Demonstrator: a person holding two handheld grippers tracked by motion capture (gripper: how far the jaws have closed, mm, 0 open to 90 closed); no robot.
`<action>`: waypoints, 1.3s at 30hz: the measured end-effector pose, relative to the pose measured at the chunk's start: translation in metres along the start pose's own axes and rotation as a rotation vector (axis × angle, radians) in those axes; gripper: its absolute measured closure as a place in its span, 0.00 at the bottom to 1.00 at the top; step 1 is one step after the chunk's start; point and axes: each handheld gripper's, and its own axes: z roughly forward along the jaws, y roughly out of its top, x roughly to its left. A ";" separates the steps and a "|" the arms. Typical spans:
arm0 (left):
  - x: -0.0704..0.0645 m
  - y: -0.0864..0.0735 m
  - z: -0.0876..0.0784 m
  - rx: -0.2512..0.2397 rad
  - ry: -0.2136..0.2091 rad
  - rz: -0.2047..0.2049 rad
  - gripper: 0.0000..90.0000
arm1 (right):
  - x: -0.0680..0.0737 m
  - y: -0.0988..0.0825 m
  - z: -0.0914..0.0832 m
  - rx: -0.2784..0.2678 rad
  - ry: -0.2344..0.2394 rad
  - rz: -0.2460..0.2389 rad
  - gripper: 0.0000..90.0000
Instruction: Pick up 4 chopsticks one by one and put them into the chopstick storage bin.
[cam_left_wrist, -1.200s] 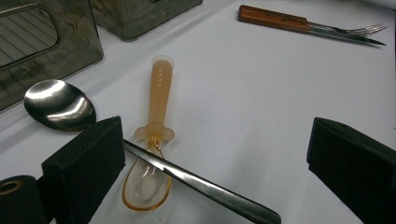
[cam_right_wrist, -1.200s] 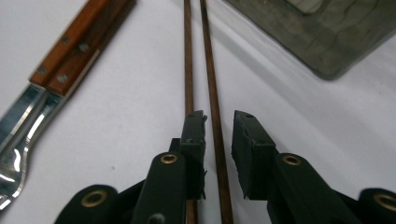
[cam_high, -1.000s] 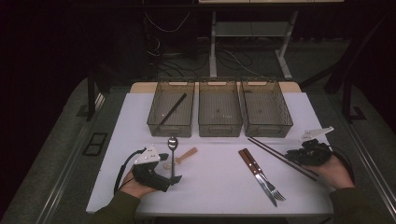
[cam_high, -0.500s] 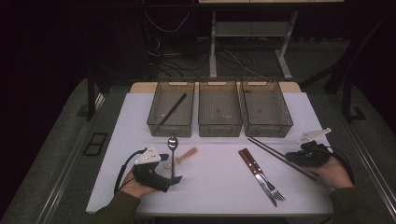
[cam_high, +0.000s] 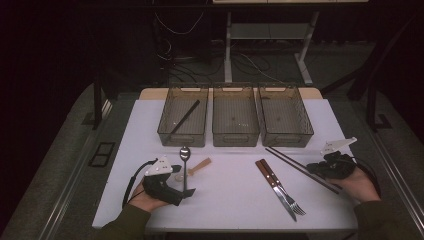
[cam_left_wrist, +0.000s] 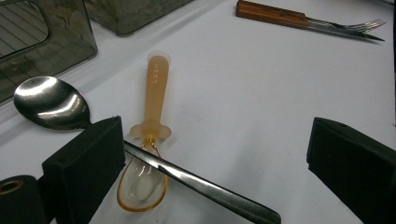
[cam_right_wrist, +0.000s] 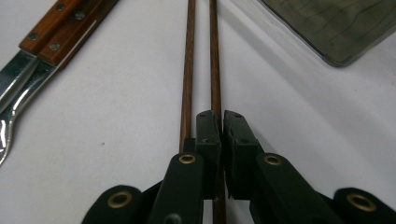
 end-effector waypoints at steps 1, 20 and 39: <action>0.000 0.000 0.000 0.001 0.000 0.000 0.04 | 0.000 0.000 -0.001 -0.005 0.004 -0.003 0.95; 0.001 0.000 -0.001 -0.007 0.016 -0.016 0.04 | 0.009 -0.008 -0.027 -0.074 0.042 -0.002 0.95; -0.001 0.000 0.000 0.001 0.026 0.007 0.00 | 0.034 0.019 -0.031 -0.129 0.072 -0.047 0.95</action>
